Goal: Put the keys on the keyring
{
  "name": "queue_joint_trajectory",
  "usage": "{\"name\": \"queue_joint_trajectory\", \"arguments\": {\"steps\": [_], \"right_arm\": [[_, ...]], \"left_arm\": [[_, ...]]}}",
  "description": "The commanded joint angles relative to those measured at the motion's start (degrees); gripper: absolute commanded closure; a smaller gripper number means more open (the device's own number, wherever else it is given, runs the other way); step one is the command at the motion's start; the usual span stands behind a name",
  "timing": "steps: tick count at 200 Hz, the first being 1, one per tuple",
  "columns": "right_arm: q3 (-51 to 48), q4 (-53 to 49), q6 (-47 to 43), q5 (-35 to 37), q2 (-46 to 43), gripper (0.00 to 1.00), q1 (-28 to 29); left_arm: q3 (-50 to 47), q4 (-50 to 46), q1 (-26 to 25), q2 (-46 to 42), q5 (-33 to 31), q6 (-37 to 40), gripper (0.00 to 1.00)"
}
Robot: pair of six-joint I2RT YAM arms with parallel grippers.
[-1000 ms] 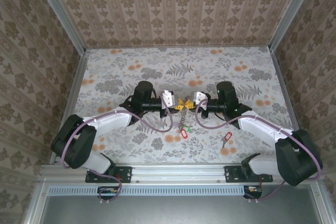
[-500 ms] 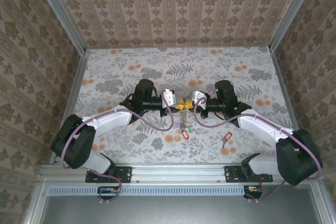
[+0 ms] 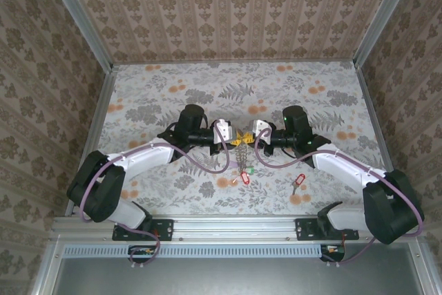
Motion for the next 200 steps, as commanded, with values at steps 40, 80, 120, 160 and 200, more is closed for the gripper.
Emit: {"name": "queue_joint_trajectory", "arguments": {"steps": [40, 80, 120, 160, 200], "right_arm": [[2.0, 1.2, 0.2, -1.0, 0.7, 1.0, 0.3], [2.2, 1.2, 0.1, -1.1, 1.1, 1.0, 0.3], [2.3, 1.4, 0.3, -1.1, 1.2, 1.0, 0.3], [2.2, 1.7, 0.6, -1.4, 0.7, 1.0, 0.3], [1.9, 1.9, 1.4, -1.5, 0.6, 1.0, 0.3]], "left_arm": [[1.3, 1.6, -0.5, -1.4, 0.5, -0.7, 0.83], [0.8, 3.4, -0.5, -1.5, 0.9, -1.8, 0.78], [1.0, 2.5, -0.4, -1.3, 1.3, -1.3, 0.89], [1.4, -0.2, -0.4, -1.4, 0.3, 0.4, 0.97], [1.2, -1.5, -0.2, -1.6, -0.6, 1.5, 0.83]]}}
